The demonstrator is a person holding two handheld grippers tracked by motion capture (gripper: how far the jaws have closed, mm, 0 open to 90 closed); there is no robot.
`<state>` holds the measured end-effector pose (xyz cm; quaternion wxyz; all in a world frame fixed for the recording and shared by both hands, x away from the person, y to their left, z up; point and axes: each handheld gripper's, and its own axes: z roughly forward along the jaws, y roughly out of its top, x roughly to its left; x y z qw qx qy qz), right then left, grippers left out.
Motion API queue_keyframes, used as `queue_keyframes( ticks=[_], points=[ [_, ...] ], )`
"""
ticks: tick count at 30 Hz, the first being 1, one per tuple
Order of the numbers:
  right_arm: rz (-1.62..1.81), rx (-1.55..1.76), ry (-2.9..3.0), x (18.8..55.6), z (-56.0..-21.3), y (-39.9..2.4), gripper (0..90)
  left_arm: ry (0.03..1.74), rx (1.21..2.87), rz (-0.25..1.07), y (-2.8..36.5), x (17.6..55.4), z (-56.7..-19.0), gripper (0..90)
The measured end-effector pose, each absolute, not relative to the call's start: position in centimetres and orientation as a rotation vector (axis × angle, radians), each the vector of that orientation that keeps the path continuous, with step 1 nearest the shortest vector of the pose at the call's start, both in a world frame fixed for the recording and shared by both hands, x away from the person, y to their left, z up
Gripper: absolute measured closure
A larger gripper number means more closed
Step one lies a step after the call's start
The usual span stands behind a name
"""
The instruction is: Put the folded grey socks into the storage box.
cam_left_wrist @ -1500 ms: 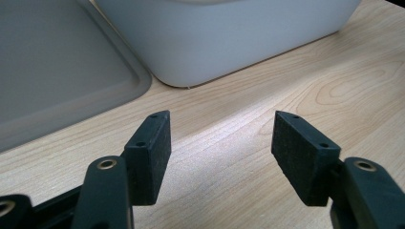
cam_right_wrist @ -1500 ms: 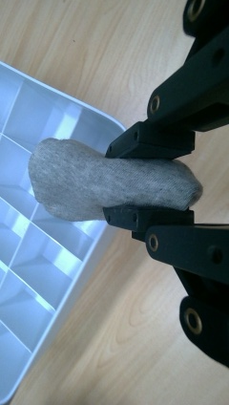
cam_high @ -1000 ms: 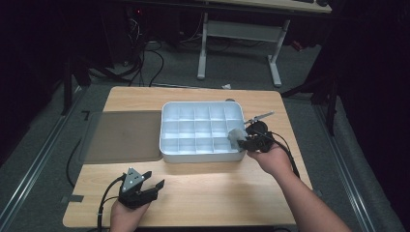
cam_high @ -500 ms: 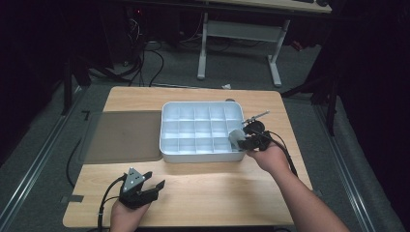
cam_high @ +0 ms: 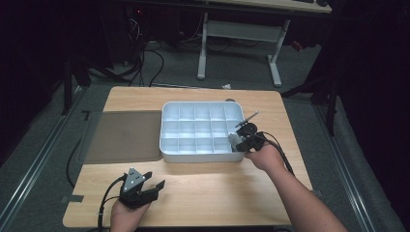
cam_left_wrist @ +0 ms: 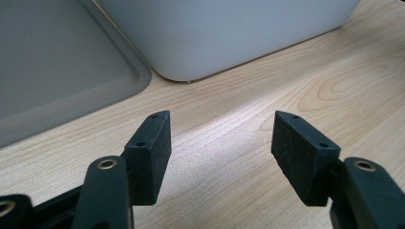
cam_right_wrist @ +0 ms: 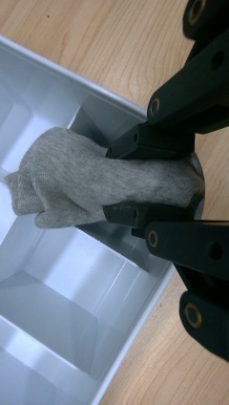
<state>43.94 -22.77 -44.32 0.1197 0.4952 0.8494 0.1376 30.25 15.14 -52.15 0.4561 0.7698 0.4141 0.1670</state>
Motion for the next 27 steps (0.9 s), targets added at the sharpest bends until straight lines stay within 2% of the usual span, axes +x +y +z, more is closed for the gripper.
queue_keyframes(
  ticks=[27],
  points=[
    [0.370, 1.459, 2.515, 44.4, -45.4, -22.5, 71.0, 1.021, 1.906, 0.409, 15.0, 30.3, -52.2, 39.4]
  ],
)
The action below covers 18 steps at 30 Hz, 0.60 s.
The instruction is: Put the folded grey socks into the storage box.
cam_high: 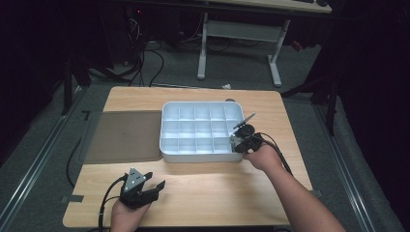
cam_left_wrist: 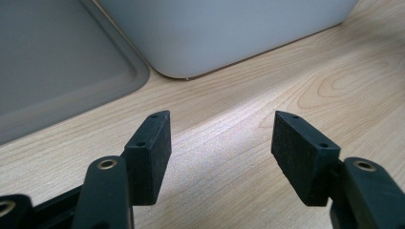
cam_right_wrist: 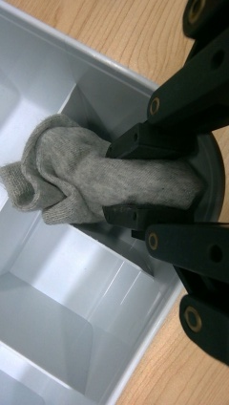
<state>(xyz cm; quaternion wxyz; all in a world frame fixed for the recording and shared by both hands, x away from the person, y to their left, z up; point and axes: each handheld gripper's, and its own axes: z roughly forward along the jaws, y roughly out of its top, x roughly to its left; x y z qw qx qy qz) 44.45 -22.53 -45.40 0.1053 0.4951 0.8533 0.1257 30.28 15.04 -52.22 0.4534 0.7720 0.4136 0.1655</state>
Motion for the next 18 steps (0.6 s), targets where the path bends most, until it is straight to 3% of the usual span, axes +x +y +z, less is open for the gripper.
queue_keyframes(
  ticks=[13, 16, 18],
  points=[
    [0.418, 1.482, 2.526, 44.6, -43.8, -22.6, 56.9, 1.023, 1.900, 0.403, 15.1, 30.3, -52.1, 39.4],
    [0.460, 1.478, 2.524, 44.5, -42.7, -22.7, 56.6, 1.022, 1.901, 0.401, 15.1, 30.3, -52.2, 39.4],
    [0.472, 1.477, 2.522, 44.4, -42.0, -22.7, 61.8, 1.021, 1.901, 0.401, 15.1, 30.3, -52.2, 39.3]
  ],
)
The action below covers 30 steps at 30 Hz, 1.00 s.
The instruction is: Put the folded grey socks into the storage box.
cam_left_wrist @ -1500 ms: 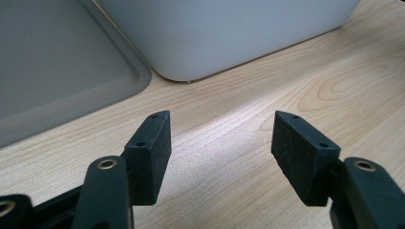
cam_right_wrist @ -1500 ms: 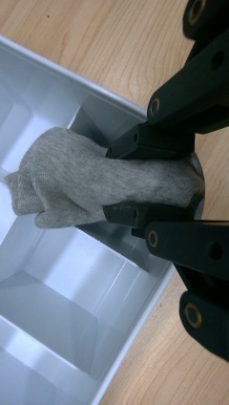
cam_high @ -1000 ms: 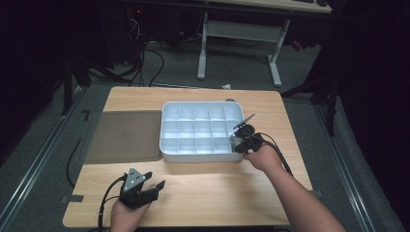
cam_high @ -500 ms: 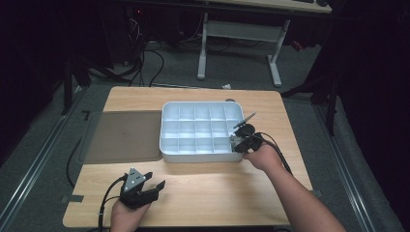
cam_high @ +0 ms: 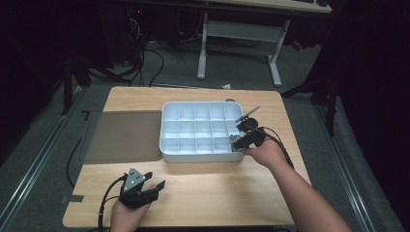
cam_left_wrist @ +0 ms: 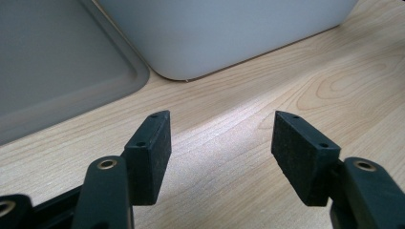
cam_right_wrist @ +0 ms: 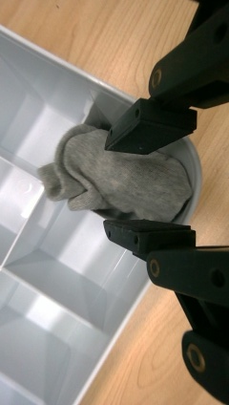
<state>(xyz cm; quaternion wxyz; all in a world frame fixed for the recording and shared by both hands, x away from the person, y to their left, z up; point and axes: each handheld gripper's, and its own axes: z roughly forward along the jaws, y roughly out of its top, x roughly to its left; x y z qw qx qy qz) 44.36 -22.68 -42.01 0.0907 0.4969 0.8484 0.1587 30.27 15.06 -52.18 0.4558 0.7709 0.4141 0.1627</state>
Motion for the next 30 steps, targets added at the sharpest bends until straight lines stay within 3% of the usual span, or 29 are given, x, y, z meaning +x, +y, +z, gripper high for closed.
queue_keyframes(
  ticks=[3, 4, 17, 30],
  points=[
    [0.448, 1.444, 2.527, 44.1, -41.0, -22.6, 86.2, 1.021, 1.900, 0.403, 15.0, 30.2, -52.2, 39.3],
    [0.425, 1.438, 2.530, 44.1, -41.0, -22.6, 90.0, 1.020, 1.900, 0.403, 15.0, 30.2, -52.2, 39.4],
    [0.276, 1.508, 2.584, 44.9, -45.3, -22.1, 90.0, 1.023, 1.904, 0.400, 15.1, 30.3, -52.2, 39.4],
    [0.329, 1.526, 2.542, 46.2, -43.2, -21.9, 90.0, 1.023, 1.899, 0.397, 15.2, 30.2, -52.2, 39.4]
  ],
)
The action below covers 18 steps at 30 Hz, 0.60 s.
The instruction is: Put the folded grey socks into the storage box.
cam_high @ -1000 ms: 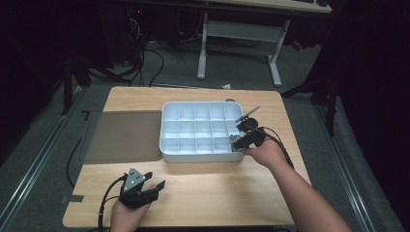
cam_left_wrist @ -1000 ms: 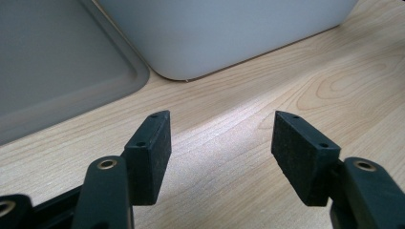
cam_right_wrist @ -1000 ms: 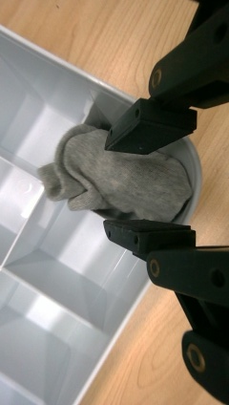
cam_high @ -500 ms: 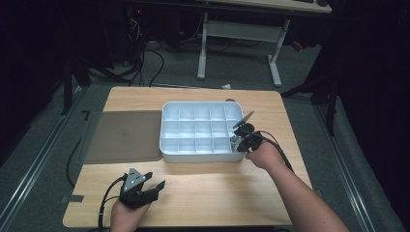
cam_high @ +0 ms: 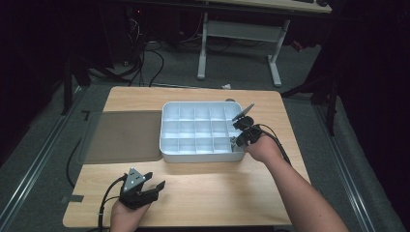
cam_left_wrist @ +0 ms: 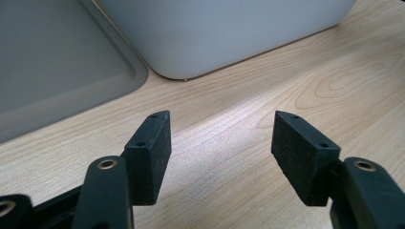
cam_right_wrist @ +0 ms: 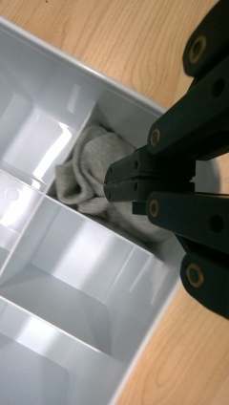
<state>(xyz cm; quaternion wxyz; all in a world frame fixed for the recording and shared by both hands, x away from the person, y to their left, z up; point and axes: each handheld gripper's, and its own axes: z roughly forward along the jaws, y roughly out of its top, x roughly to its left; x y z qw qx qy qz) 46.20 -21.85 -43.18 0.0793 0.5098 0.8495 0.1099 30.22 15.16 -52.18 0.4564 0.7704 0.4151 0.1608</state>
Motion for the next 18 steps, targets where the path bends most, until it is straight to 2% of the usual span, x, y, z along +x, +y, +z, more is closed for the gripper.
queue_keyframes(
  ticks=[11, 18],
  points=[
    [0.218, 1.555, 2.565, 48.2, -45.9, -20.8, 90.0, 1.030, 1.892, 0.383, 15.4, 30.2, -52.3, 39.4],
    [0.211, 1.560, 2.559, 48.2, -46.0, -20.8, 90.0, 1.027, 1.894, 0.379, 15.4, 30.3, -52.3, 39.4]
  ],
)
